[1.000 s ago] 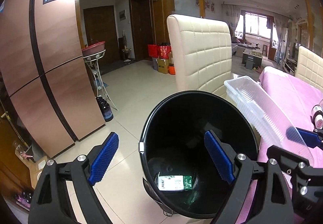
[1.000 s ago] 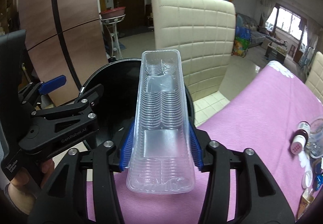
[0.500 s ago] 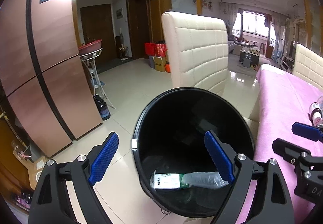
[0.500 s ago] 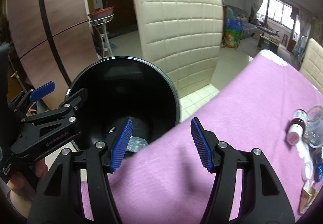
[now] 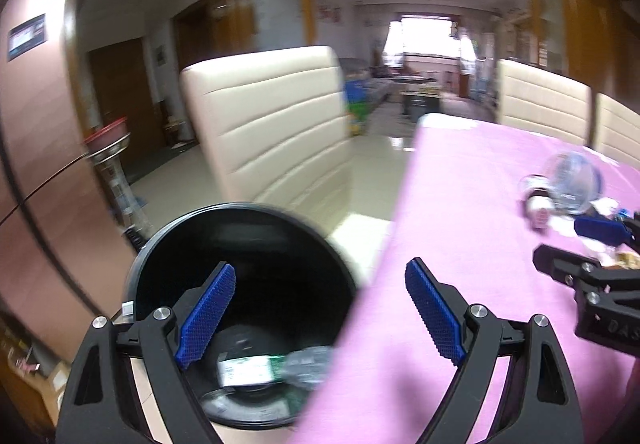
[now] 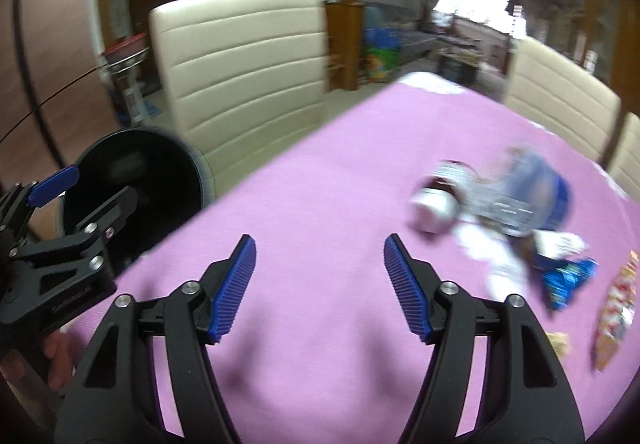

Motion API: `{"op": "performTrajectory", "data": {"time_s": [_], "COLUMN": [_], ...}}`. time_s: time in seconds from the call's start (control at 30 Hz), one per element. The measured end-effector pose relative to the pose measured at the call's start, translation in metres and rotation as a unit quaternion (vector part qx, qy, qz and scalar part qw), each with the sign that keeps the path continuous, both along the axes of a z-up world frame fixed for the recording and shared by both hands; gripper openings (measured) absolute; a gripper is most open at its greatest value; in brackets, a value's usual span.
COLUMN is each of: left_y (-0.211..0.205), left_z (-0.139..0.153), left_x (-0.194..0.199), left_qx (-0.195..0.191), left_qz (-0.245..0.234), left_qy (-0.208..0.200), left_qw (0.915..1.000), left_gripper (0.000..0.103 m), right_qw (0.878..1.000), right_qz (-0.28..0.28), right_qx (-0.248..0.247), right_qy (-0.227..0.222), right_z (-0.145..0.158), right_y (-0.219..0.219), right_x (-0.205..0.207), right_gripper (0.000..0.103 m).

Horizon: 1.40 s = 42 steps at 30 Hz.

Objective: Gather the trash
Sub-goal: 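Grasp the gold snack wrapper with the left tool while the right tool grasps the gold-red candy wrapper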

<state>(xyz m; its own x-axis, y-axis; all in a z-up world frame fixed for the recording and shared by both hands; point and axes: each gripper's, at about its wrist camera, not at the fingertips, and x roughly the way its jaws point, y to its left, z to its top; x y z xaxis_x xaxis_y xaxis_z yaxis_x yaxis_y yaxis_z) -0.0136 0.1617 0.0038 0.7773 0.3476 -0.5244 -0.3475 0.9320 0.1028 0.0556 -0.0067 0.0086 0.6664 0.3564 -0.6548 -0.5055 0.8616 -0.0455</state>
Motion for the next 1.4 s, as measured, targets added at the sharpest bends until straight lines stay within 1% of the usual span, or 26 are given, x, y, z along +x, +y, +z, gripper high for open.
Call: {"op": "performTrajectory", "data": {"time_s": [0.07, 0.13, 0.23, 0.3, 0.33, 0.43, 0.53, 0.57, 0.8, 1.0, 1.07, 1.13, 1.3, 1.37, 1.4], "left_y": [-0.024, -0.046, -0.082, -0.107, -0.119, -0.156, -0.18, -0.191, -0.239, -0.26, -0.262, -0.263, -0.262, -0.261, -0.26], "left_z": [0.001, 0.002, -0.001, -0.003, -0.004, -0.008, -0.009, -0.01, -0.015, -0.019, -0.023, -0.028, -0.031, -0.033, -0.033], "left_x": [0.01, 0.018, 0.029, 0.036, 0.038, 0.047, 0.055, 0.06, 0.073, 0.09, 0.096, 0.101, 0.105, 0.105, 0.106], "left_qx": [-0.004, -0.016, -0.033, -0.04, -0.04, -0.043, -0.051, -0.051, -0.041, -0.02, -0.026, -0.027, -0.03, -0.033, -0.035], "left_qz": [-0.036, -0.074, -0.137, -0.177, -0.192, -0.232, -0.256, -0.262, -0.288, -0.283, -0.284, -0.278, -0.276, -0.276, -0.277], "left_qy": [0.0, 0.005, 0.018, 0.026, 0.03, 0.043, 0.057, 0.062, 0.092, 0.109, 0.121, 0.131, 0.133, 0.135, 0.138], "left_qw": [0.9993, 0.9972, 0.9899, 0.9831, 0.9802, 0.9708, 0.9637, 0.9616, 0.9523, 0.9527, 0.9508, 0.9512, 0.9515, 0.951, 0.9502], "left_gripper": [0.085, 0.085, 0.085, 0.085, 0.085, 0.085, 0.085, 0.085, 0.085, 0.085, 0.085, 0.085, 0.085, 0.085, 0.085], "right_qw": [1.0, 0.998, 0.993, 0.989, 0.986, 0.98, 0.975, 0.975, 0.972, 0.972, 0.972, 0.972, 0.971, 0.971, 0.971], "right_qz": [-0.029, -0.064, -0.114, -0.144, -0.165, -0.2, -0.22, -0.223, -0.235, -0.234, -0.233, -0.232, -0.236, -0.234, -0.234], "right_qx": [-0.004, -0.01, -0.016, -0.018, -0.015, -0.009, -0.007, -0.007, 0.005, 0.013, 0.013, 0.011, 0.013, 0.011, 0.009], "right_qy": [-0.012, -0.025, -0.033, -0.032, -0.028, -0.02, -0.015, -0.015, 0.0, 0.011, 0.015, 0.021, 0.038, 0.047, 0.054], "right_z": [0.001, 0.002, 0.002, 0.001, 0.0, -0.004, -0.008, -0.009, -0.021, -0.028, -0.03, -0.033, -0.039, -0.042, -0.044], "right_y": [-0.021, -0.053, -0.095, -0.124, -0.143, -0.18, -0.204, -0.206, -0.234, -0.24, -0.24, -0.239, -0.24, -0.24, -0.24], "right_x": [0.003, 0.007, 0.011, 0.014, 0.017, 0.02, 0.022, 0.022, 0.032, 0.04, 0.043, 0.045, 0.053, 0.056, 0.058], "right_gripper": [0.07, 0.07, 0.07, 0.07, 0.07, 0.07, 0.07, 0.07, 0.07, 0.07, 0.07, 0.07, 0.069, 0.063, 0.058]}}
